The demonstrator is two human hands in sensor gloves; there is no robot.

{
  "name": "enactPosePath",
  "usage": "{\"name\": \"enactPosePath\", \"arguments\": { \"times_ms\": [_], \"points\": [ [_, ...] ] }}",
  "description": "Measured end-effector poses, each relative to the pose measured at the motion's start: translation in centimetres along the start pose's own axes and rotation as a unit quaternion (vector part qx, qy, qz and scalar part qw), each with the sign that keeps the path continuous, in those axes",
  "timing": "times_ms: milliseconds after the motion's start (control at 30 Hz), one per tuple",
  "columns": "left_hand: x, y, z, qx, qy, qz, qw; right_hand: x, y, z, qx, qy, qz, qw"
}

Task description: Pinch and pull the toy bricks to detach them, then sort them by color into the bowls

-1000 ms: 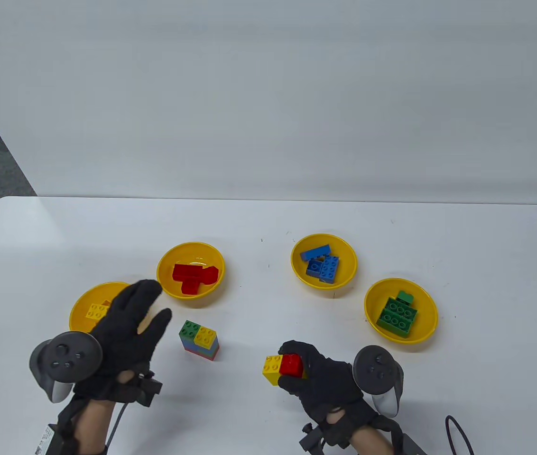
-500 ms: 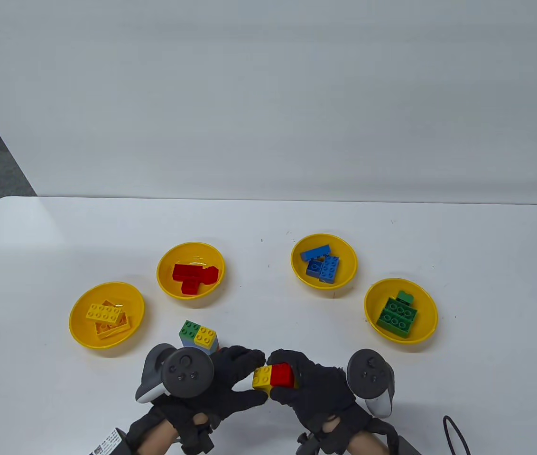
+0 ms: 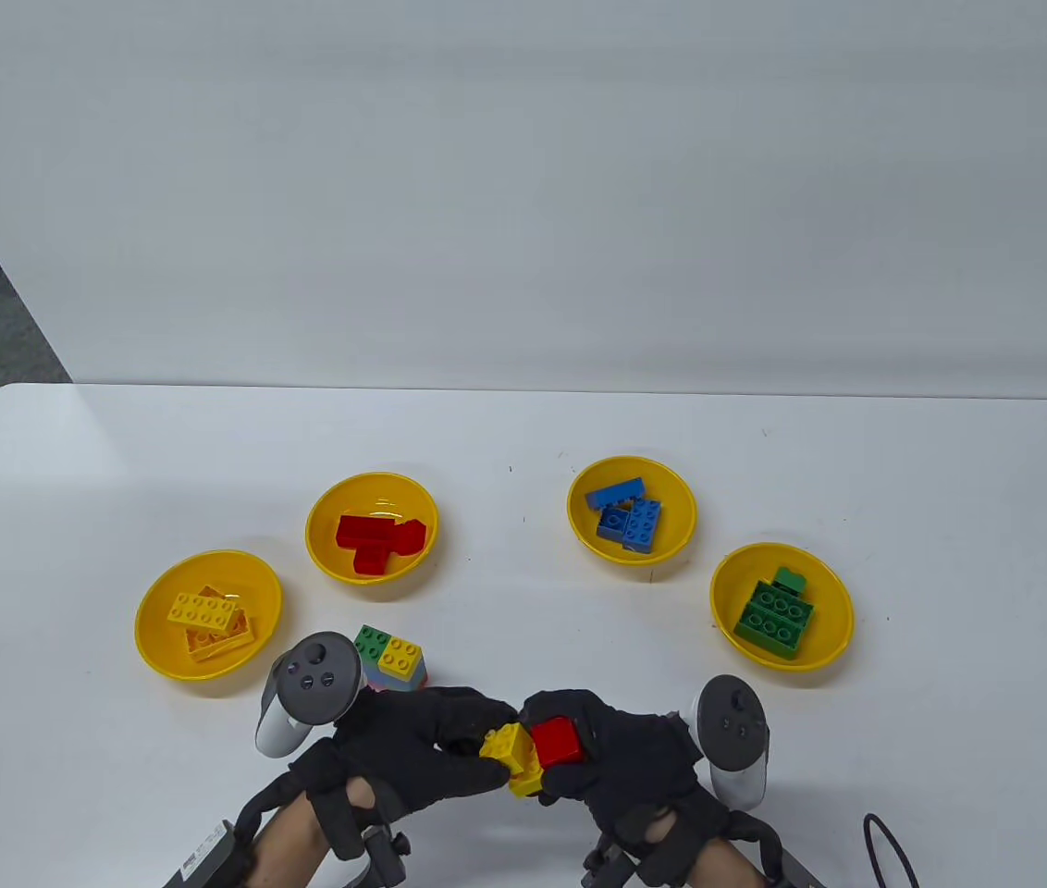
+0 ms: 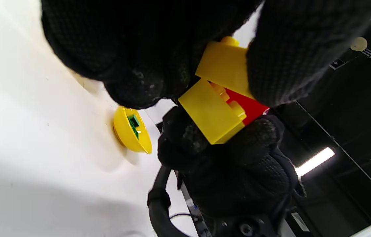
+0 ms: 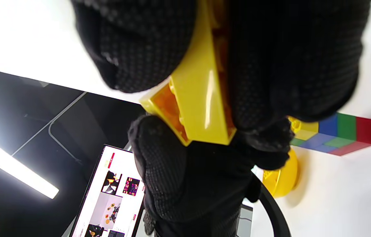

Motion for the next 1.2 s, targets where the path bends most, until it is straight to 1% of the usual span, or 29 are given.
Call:
{"name": "enactPosePath", "arguments": {
  "times_ms": [33,100,133,167,200,267,300,333,367,400,433,467,533,567,600,633,667,767,800,833,967,1000,1100,1133,1200],
  "points": [
    [-0.3,0.1,-0.2,-0.001,-0.006,-0.004,1.0,0.1,0.1,0.2,-0.002,-0.004,0.011,1.0],
    [-2.0,0.7,-1.5,0.004,-0.026,-0.049,0.998,0.0,0.2,0.4,-0.01,0.001,0.014,1.0],
    [-3.6,1.3,-2.8,0.009,-0.065,-0.081,0.995,0.2,0.2,0.4,-0.012,0.015,0.016,1.0],
    [-4.8,1.8,-3.7,0.01,-0.096,-0.102,0.99,0.3,0.3,0.3,-0.012,0.025,0.02,0.999],
    [-6.9,2.7,-5.1,0.008,-0.144,-0.14,0.98,0.5,0.3,0.1,-0.009,0.032,0.022,0.999],
    [-10.1,4.1,-6.7,-0.005,-0.197,-0.186,0.963,0.7,0.3,0.1,-0.017,0.021,0.021,0.999],
    [-12.2,4.8,-7.1,-0.03,-0.223,-0.214,0.95,0.8,0.2,0.1,-0.024,0.017,0.014,0.999],
    [-13.5,5.3,-7.3,-0.048,-0.242,-0.227,0.942,0.8,0.2,0.2,-0.027,0.014,0.004,1.0],
    [-15.4,5.9,-7.1,-0.081,-0.271,-0.239,0.929,0.9,0.2,0.2,-0.033,0.017,0.002,0.999],
    [-16.6,6.3,-6.9,-0.106,-0.291,-0.245,0.919,1.0,0.2,0.2,-0.034,0.023,0.002,0.999],
    [-18.2,6.9,-6.3,-0.146,-0.321,-0.255,0.9,1.2,0.1,0.2,-0.032,0.035,0.003,0.999],
    [-19.6,7.3,-5.4,-0.178,-0.345,-0.261,0.884,1.5,0.2,0.0,-0.03,0.048,0.021,0.998],
    [-20.9,7.7,-3.9,-0.222,-0.376,-0.253,0.864,2.0,0.2,-0.4,-0.016,0.064,0.049,0.997],
    [-21.3,7.8,-3.2,-0.24,-0.387,-0.25,0.854,2.1,0.1,-0.5,-0.016,0.066,0.05,0.996],
    [-21.8,7.8,-2.0,-0.266,-0.407,-0.248,0.838,2.1,0.2,-0.6,-0.019,0.068,0.052,0.996],
    [-22.0,7.7,-1.1,-0.282,-0.419,-0.24,0.829,2.2,0.2,-0.6,-0.017,0.072,0.057,0.996],
    [-22.3,7.6,0.4,-0.31,-0.432,-0.228,0.815,2.3,0.2,-0.5,-0.019,0.077,0.055,0.995],
    [-22.4,7.1,4.0,-0.376,-0.446,-0.206,0.785,2.3,0.3,-0.1,-0.019,0.084,0.055,0.995],
    [-22.3,7.0,4.7,-0.39,-0.447,-0.199,0.78,2.4,0.4,0.0,-0.02,0.084,0.059,0.995],
    [-22.3,6.9,5.7,-0.407,-0.455,-0.189,0.769,2.5,0.3,0.2,-0.026,0.081,0.055,0.995],
    [-22.4,7.3,7.7,-0.465,-0.455,-0.173,0.74,2.7,0.4,0.4,-0.037,0.086,0.054,0.994],
    [-22.4,7.5,7.8,-0.472,-0.45,-0.177,0.737,2.9,0.4,0.3,-0.037,0.092,0.059,0.993],
    [-22.6,7.9,7.2,-0.468,-0.441,-0.194,0.74,3.0,0.3,0.0,-0.038,0.121,0.059,0.99],
    [-22.7,7.9,6.4,-0.458,-0.444,-0.2,0.744,3.0,0.3,-0.1,-0.036,0.133,0.063,0.988],
    [-22.6,7.8,5.2,-0.449,-0.443,-0.204,0.749,2.9,0.3,-0.1,-0.035,0.127,0.061,0.989]
  ]
}}
Point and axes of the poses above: the tracker on the back of each hand, its own z axis roughly to the little-finger side, its own y axis roughly from the fingertips to the wrist, x = y × z, the point moved 4 cm from there along -y, roughly from the wrist to the fingertips, and after that the axes turned 7 degrees about x, right-handed, at the moved point
